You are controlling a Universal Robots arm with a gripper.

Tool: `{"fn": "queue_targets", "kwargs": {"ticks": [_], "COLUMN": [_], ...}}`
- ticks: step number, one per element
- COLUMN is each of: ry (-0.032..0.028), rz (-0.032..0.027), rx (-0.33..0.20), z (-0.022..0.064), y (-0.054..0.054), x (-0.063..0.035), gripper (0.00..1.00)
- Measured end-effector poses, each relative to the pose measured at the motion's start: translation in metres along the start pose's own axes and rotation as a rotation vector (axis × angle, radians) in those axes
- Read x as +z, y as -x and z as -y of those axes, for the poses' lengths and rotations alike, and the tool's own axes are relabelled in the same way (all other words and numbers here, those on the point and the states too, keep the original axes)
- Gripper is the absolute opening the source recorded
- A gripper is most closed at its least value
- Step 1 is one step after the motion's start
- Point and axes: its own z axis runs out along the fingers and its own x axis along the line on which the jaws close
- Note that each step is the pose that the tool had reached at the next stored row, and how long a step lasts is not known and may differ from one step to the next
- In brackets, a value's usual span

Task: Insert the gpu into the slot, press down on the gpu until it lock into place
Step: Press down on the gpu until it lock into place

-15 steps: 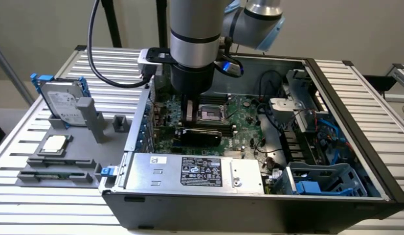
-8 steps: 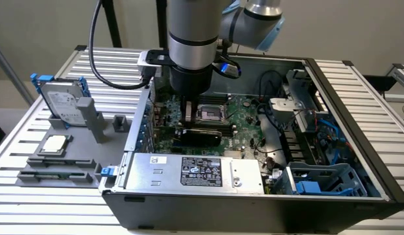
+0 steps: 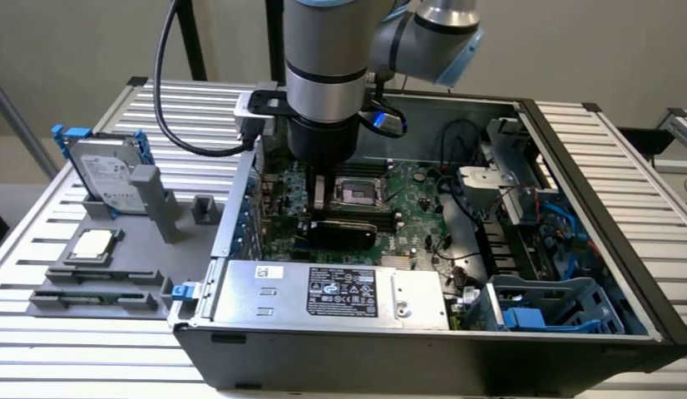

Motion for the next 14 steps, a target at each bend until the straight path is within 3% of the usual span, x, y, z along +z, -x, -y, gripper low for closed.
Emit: {"fn": "queue_targets", "kwargs": {"ticks": [2,4,7,11,14], "ry": [0.0007,-0.0031,-0.0015,-0.0014,0.0090], "rz": [-0.0008,0.0056,0.0033,0.0031,-0.0024], "rx": [0.000,0.000,0.000,0.000,0.000], "z": [0.0002,0.0001,-0.0003,-0.0023,-0.0064], "y": [0.000,0.001,0.001,0.000,0.000], "x": [-0.0018,-0.0069,-0.0197,-0.0230,-0.0232], "gripper": [0.11,0.11,0.11,0.11,0.11]}}
